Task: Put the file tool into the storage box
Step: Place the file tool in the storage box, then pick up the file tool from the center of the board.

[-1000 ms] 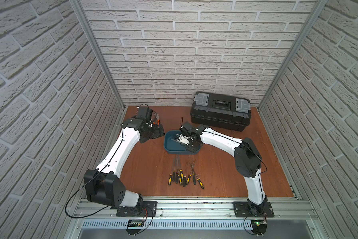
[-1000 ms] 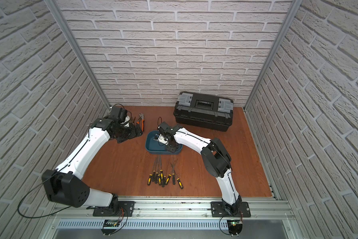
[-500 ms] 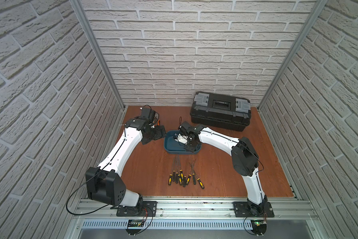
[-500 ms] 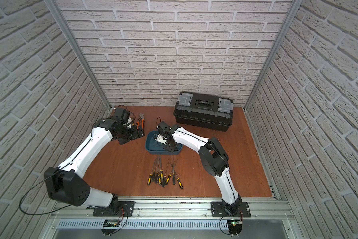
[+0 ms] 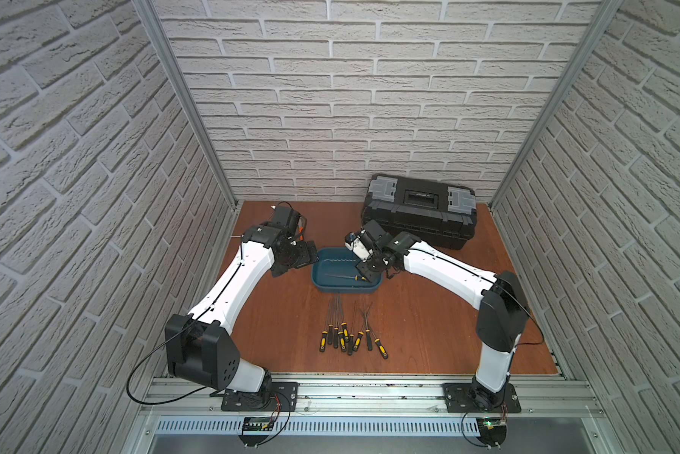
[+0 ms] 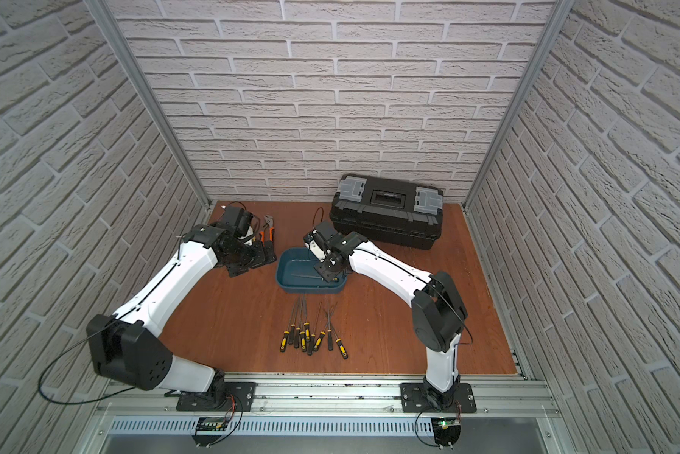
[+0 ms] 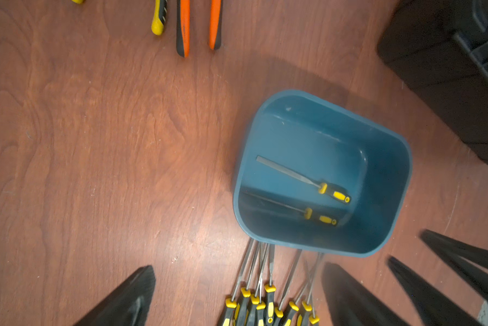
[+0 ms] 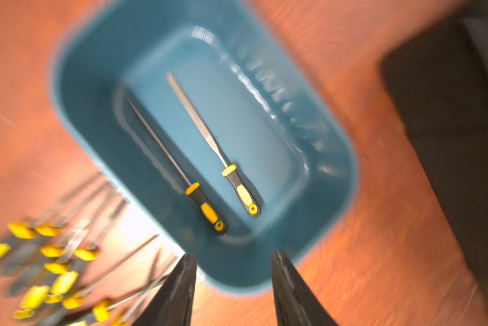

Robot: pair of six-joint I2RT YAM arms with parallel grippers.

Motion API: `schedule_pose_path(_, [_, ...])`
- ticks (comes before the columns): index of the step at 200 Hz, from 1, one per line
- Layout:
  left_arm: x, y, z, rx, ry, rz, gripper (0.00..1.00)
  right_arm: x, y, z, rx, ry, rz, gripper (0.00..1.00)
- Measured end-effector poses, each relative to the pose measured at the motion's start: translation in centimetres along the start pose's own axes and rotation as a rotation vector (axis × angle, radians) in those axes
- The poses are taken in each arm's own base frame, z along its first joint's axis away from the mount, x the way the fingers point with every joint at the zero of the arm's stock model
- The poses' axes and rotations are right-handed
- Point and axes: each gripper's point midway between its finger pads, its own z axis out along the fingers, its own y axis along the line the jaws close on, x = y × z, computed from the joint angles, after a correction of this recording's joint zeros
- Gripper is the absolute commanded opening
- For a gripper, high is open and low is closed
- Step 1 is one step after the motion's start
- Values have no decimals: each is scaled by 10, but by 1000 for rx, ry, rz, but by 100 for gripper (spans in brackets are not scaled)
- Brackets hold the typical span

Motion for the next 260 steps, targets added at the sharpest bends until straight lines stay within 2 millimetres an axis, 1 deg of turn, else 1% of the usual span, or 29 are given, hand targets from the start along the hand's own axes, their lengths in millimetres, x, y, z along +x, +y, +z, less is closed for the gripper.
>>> schedule_pose_path(16, [8, -5, 3, 1, 15, 20, 98, 4, -2, -22, -7, -54, 99, 48])
schedule_pose_path(25, [13, -9, 5, 4, 27, 33, 98, 11, -2, -31, -15, -67, 157, 47])
schedule_pose_path(34, [19, -13, 8, 10, 40, 49, 98, 22, -1, -35, -19, -64, 203, 46])
schedule_pose_path(49, [31, -23, 13, 30, 64, 83, 98, 44, 0, -36, -2, -29, 285, 45])
schedule_pose_path(70, [44, -35, 19, 61, 101, 129, 98, 83, 1, -29, 58, 53, 390, 45])
schedule_pose_path(84, [49, -42, 21, 79, 116, 156, 98, 107, 7, -27, 88, 105, 437, 45])
schedule_pose_path(97, [50, -42, 24, 82, 114, 170, 98, 124, 17, -26, 100, 133, 454, 45])
schedule_pose_path(110, [53, -37, 27, 77, 109, 177, 98, 136, 33, -25, 96, 154, 463, 45])
schedule_pose_path(135, [63, -21, 30, 61, 120, 172, 98, 146, 62, -23, 72, 167, 458, 45])
schedule_pose_path(148, [64, -14, 29, 58, 115, 167, 98, 151, 74, -20, 56, 168, 462, 46])
schedule_pose_path(157, [64, -11, 28, 58, 109, 164, 98, 158, 79, -16, 50, 178, 470, 46])
schedule_pose_path(176, [61, -3, 26, 62, 95, 148, 98, 178, 81, -5, 59, 208, 507, 47])
schedule_pose_path(189, [57, 7, 24, 64, 84, 116, 98, 192, 80, 0, 63, 234, 528, 48])
schedule_pose_path(196, [54, 14, 24, 68, 77, 89, 98, 196, 81, 1, 62, 241, 535, 48])
schedule_pose_path(207, [49, 27, 21, 72, 56, 38, 98, 197, 82, 1, 52, 239, 545, 49])
schedule_pose_path(228, [42, 47, 18, 72, 28, -41, 98, 191, 89, 1, 21, 220, 552, 48])
schedule_pose_path(238, [41, 48, 17, 77, 26, -55, 98, 191, 92, 1, 12, 222, 549, 47])
schedule_pose_path(260, [42, 43, 18, 112, 33, -58, 98, 194, 100, 2, -4, 238, 532, 48])
